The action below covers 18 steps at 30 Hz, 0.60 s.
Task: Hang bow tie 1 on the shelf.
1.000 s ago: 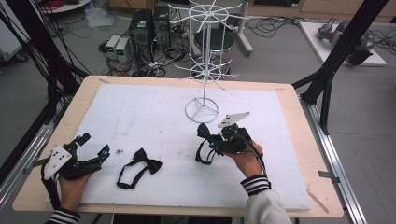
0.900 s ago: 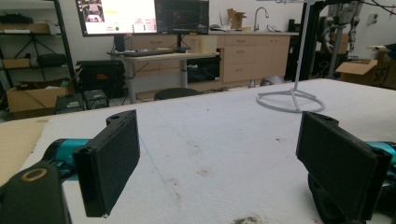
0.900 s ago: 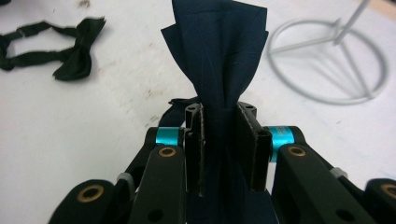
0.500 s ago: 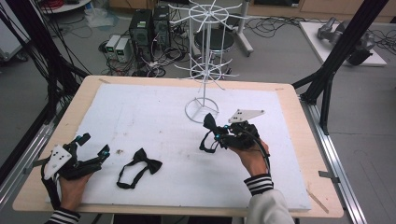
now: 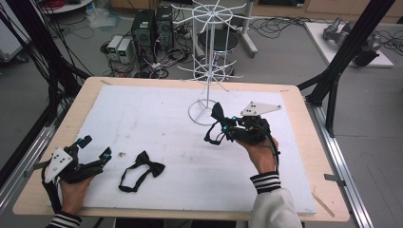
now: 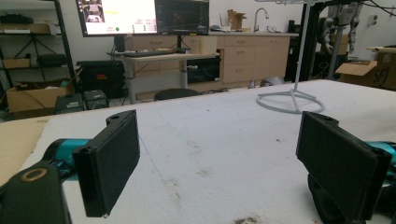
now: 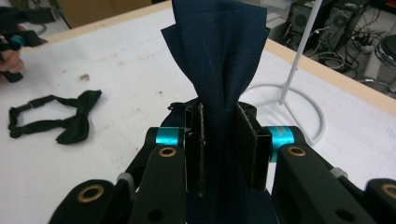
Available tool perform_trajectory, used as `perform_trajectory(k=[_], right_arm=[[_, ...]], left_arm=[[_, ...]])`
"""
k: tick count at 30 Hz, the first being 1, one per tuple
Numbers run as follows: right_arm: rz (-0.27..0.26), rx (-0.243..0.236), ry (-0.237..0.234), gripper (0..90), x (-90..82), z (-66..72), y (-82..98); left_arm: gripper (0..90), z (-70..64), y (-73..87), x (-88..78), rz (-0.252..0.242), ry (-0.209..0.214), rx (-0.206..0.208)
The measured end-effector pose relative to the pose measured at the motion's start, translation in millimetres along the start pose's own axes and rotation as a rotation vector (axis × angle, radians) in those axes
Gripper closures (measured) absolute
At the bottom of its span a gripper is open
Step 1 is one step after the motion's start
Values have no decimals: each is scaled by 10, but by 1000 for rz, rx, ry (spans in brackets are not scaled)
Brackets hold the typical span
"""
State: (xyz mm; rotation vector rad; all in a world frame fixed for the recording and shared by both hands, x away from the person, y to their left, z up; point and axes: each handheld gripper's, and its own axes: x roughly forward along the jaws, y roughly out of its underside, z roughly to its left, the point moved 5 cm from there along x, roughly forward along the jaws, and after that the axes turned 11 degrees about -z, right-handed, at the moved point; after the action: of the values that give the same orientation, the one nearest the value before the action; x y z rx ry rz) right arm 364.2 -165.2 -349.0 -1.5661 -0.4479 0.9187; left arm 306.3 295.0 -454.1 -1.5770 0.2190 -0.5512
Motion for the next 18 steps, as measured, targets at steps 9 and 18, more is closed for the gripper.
perform_trajectory(k=[9, 18], right_arm=[[-42, -21, 15, 746, -72, -37, -180], [-112, -12, 25, 746, -132, -105, -370]], left_arm=[[140, 0, 0, 1, 0, 0, 0], [140, -3, 0, 0, -1, -2, -2]])
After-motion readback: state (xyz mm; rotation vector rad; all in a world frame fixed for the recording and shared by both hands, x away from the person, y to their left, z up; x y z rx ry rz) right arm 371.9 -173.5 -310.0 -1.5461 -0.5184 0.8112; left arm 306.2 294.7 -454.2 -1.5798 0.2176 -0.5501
